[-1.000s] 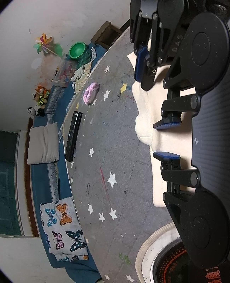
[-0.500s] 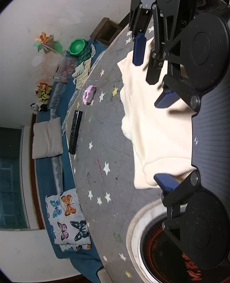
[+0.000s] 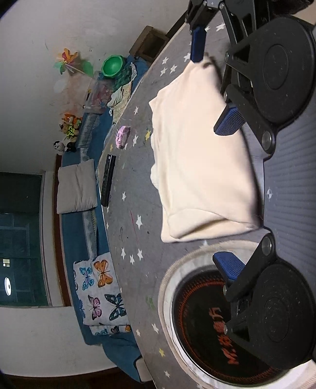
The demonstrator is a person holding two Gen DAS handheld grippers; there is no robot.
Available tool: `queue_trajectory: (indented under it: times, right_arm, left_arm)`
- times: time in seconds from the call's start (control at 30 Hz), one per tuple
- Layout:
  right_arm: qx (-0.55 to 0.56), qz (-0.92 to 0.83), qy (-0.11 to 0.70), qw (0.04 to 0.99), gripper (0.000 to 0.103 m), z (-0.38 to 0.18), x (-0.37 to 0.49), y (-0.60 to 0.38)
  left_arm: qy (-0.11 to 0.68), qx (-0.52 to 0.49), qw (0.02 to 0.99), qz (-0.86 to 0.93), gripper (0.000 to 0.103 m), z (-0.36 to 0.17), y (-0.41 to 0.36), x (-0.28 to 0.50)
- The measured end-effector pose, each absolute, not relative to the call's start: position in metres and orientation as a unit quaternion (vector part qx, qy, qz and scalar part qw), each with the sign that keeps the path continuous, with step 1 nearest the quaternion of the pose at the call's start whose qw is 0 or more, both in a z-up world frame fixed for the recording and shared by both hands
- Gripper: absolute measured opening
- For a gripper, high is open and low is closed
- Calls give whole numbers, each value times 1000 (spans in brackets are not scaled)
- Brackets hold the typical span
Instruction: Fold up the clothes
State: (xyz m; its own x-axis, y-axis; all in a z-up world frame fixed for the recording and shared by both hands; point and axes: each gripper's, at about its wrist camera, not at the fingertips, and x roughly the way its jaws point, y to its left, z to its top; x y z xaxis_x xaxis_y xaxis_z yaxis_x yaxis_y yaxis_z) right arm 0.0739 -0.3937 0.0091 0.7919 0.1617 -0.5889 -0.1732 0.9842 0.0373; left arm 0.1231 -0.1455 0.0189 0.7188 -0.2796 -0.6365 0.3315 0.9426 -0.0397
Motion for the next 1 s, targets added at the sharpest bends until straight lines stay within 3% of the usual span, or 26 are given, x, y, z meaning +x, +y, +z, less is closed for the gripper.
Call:
queue_trajectory:
  times: [0.1, 1.0]
  right_arm:
    - [-10, 80, 307, 948, 103, 10, 62, -393]
    - [7, 6, 316, 949, 103, 5, 18, -379]
  left_arm:
    - [334, 46, 928, -159, 103, 18, -140, 108]
    - [333, 40, 933, -131, 103, 5, -118, 34]
